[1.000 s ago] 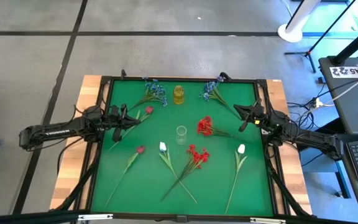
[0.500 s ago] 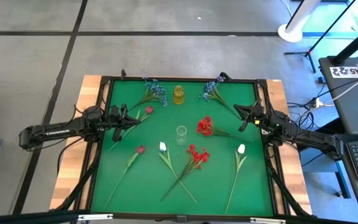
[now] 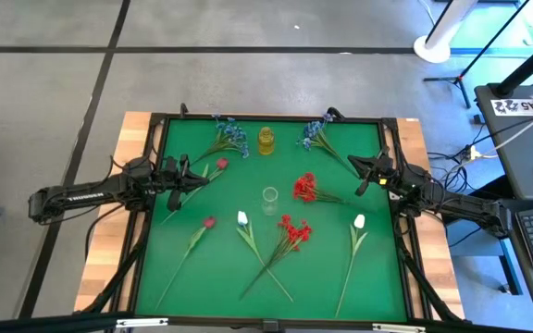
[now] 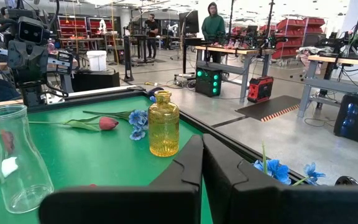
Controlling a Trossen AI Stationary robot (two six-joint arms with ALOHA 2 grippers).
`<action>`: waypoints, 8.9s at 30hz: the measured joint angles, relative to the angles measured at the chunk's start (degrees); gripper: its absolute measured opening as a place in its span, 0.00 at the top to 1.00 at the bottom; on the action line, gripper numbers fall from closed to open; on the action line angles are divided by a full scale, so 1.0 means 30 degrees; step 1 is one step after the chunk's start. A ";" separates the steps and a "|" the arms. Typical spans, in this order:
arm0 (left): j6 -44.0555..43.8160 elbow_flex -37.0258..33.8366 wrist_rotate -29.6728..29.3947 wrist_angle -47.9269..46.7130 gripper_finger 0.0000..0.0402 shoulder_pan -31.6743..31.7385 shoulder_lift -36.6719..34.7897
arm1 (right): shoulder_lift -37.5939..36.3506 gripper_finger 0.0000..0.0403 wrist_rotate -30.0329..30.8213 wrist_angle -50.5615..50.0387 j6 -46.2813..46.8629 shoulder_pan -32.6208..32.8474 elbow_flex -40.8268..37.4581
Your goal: Sort flowers into vase by color
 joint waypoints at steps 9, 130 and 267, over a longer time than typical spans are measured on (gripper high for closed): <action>0.0000 0.0002 0.0000 0.0000 1.00 0.0001 0.0000 | -0.0002 0.98 0.0001 0.0000 0.0002 0.0002 0.0005; 0.0000 -0.0001 0.0000 0.0006 1.00 0.0003 0.0000 | 2.6156 0.50 -0.4166 -0.7379 0.3485 0.2630 1.0885; 0.0000 -0.0002 0.0000 0.0012 1.00 0.0002 0.0015 | 1.9768 0.32 -0.6381 0.0510 0.1582 0.2637 1.4353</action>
